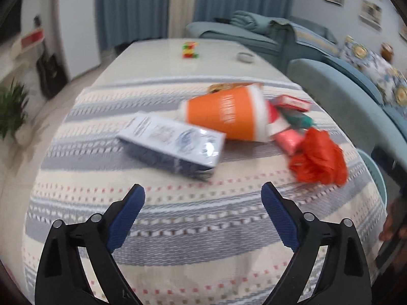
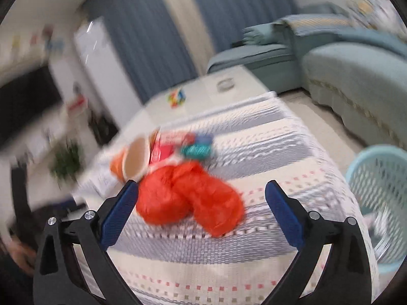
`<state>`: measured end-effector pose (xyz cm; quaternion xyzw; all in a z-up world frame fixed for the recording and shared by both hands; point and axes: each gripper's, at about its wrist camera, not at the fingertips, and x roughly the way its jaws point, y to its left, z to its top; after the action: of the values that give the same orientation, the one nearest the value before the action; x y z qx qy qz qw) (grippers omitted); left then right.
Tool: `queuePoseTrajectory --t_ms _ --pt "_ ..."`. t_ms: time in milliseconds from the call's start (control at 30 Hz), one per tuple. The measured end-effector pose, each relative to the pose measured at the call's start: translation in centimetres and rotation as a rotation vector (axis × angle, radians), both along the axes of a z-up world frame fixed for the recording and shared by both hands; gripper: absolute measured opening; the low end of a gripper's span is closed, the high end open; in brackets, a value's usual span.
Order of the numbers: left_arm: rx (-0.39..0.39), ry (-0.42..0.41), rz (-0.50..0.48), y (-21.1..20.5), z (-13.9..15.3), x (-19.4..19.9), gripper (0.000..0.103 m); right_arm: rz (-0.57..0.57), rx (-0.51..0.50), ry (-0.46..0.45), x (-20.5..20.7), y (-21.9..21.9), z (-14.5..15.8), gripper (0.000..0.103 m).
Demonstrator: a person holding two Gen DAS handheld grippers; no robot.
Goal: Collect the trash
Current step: 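Return both open tools to the table toward the red bag and carton, then grasp the white milk carton with left tool while right tool grasps the red bag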
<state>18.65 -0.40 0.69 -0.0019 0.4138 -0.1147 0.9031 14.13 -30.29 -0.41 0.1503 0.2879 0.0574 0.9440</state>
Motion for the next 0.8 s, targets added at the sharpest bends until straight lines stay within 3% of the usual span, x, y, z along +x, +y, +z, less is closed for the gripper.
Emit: queuePoseTrajectory --t_ms 100,200,400,500,700,800 --pt "-0.005 0.038 0.063 0.2 -0.3 1.3 0.090 0.068 -0.257 0.025 1.0 4.1 -0.9 0.095" --pt "0.022 0.119 0.139 -0.4 -0.9 3.9 0.091 0.126 -0.387 0.092 2.4 6.3 -2.6 0.095" --pt "-0.017 0.224 0.266 -1.7 -1.8 8.9 0.091 0.208 -0.448 0.105 2.6 7.9 -3.6 0.095" --pt "0.027 0.241 0.377 -2.4 -2.1 11.3 0.091 0.214 -0.467 0.101 2.7 8.3 -3.7 0.095" --pt "-0.018 0.289 0.582 -1.2 -4.1 13.0 0.090 0.170 -0.488 0.122 3.1 8.0 -3.8 0.095" --pt "-0.041 0.303 0.628 -0.5 -4.9 13.2 0.087 0.151 -0.455 0.158 4.1 7.0 -4.2 0.095"
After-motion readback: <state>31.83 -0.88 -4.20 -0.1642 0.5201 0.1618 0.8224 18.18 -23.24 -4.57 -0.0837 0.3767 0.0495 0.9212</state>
